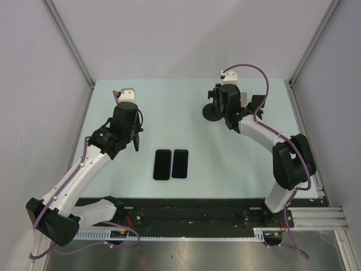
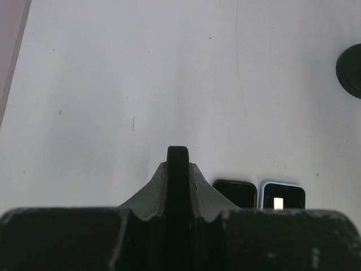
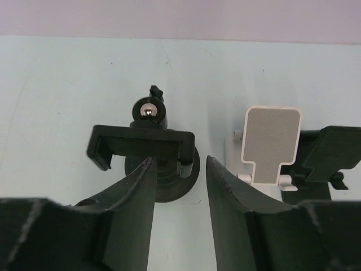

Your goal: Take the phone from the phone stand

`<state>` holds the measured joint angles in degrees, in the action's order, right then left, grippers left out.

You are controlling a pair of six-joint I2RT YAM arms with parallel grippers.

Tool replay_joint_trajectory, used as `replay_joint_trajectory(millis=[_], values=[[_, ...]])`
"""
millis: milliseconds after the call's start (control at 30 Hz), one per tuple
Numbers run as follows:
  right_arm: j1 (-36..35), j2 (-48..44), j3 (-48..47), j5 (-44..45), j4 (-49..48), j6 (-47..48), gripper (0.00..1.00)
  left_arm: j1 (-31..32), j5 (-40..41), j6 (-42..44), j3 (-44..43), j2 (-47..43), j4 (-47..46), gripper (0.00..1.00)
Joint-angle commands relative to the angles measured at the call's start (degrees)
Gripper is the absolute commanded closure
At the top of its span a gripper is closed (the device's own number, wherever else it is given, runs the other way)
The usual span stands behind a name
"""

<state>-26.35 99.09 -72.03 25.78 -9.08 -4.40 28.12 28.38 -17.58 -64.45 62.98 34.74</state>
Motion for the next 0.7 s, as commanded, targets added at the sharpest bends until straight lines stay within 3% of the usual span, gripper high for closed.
replay_joint_trajectory(millis=[0, 167, 333, 667], values=[[-1.9, -8.2, -0.5, 2.6, -0.2, 2.7, 0.49, -0.5, -2.0, -3.4, 0.0, -0.8, -3.9, 1.00], [-4.8, -13.4, 0.3, 2.5, 2.0, 4.3, 0.39, -0.5, -3.9, -7.3, 0.2, -0.8, -3.8, 1.00], [-10.5, -18.2, 5.4, -6.0, -0.3, 4.1, 0.34, -0.5, -6.4, -15.1, 0.5, -1.5, -3.7, 1.00], [-32.1, -20.8, 19.5, -11.3, -16.3, 7.6, 0.30, -0.5, -9.2, -31.9, 2.6, -4.7, -3.6, 0.97]])
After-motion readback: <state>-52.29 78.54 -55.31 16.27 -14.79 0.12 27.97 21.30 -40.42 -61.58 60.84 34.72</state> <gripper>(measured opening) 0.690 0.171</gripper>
